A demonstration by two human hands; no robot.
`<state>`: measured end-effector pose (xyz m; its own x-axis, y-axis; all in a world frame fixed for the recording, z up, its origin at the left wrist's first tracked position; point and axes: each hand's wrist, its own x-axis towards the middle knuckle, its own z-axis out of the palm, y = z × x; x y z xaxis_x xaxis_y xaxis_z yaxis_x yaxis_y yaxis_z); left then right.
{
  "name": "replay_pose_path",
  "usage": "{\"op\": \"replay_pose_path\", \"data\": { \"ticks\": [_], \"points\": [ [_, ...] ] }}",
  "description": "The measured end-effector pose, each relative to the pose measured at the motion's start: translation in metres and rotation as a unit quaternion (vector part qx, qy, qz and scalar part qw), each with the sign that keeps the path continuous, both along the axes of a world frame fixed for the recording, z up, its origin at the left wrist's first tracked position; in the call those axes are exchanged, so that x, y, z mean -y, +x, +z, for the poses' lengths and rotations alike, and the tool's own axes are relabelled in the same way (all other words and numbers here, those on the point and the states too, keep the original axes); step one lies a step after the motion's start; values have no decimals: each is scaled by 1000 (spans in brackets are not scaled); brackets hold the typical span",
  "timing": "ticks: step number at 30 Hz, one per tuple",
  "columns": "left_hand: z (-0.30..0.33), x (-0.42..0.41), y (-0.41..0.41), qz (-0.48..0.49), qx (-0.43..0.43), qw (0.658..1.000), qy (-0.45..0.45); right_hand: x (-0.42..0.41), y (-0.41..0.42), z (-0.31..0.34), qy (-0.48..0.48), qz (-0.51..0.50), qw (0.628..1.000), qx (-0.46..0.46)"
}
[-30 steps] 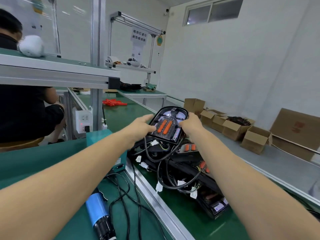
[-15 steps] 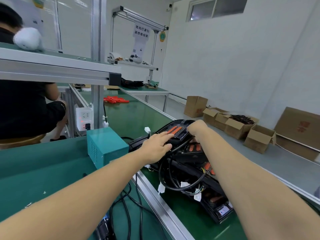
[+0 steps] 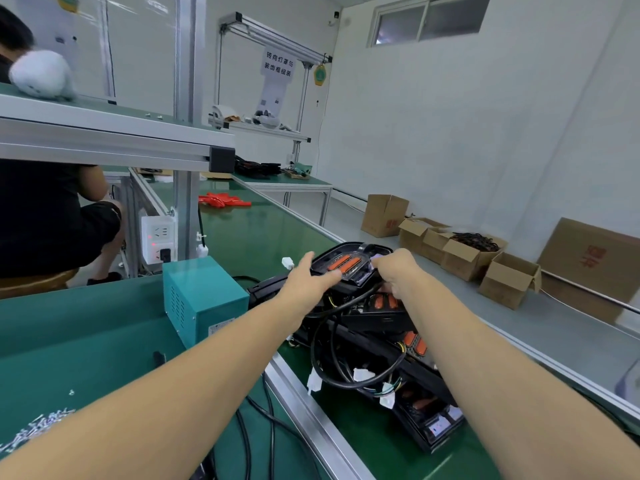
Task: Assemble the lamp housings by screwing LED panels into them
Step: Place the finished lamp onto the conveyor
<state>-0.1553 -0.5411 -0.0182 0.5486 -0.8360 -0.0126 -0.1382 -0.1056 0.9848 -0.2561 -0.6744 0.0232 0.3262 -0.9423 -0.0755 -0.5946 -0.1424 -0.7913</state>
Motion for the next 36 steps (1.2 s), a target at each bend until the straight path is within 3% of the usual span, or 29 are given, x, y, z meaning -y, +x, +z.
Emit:
{"op": "replay_pose_path", "data": {
  "ticks": [3,6,9,13,17,21,25,29,36],
  "points": [
    [-9,4,-2,21,250,963,93,-5,-4,2,13,14,1000,-4],
    [-10,5,-4,-16,361,928,89,-9,-4,3,18,15,999,22],
    [-5,7,-7,-80,333,939,37,-15,-9,10,-39,67,995,-62],
    [-4,9,-6,-106,341,933,37,-16,-34,22,-196,80,951,-224],
    [-4,11,-4,-111,331,936,33,-17,-60,18,-154,68,934,-315],
    [-4,10,-5,-103,333,936,42,-16,-69,4,4,51,989,-138],
    [0,10,-9,-78,360,928,52,-14,-73,-1,54,10,998,-17],
    [0,11,-12,-63,351,933,47,-15,-76,0,38,-9,999,4],
    [1,10,-9,-12,351,936,34,-11,-78,7,29,-32,998,-41]
  ]
}}
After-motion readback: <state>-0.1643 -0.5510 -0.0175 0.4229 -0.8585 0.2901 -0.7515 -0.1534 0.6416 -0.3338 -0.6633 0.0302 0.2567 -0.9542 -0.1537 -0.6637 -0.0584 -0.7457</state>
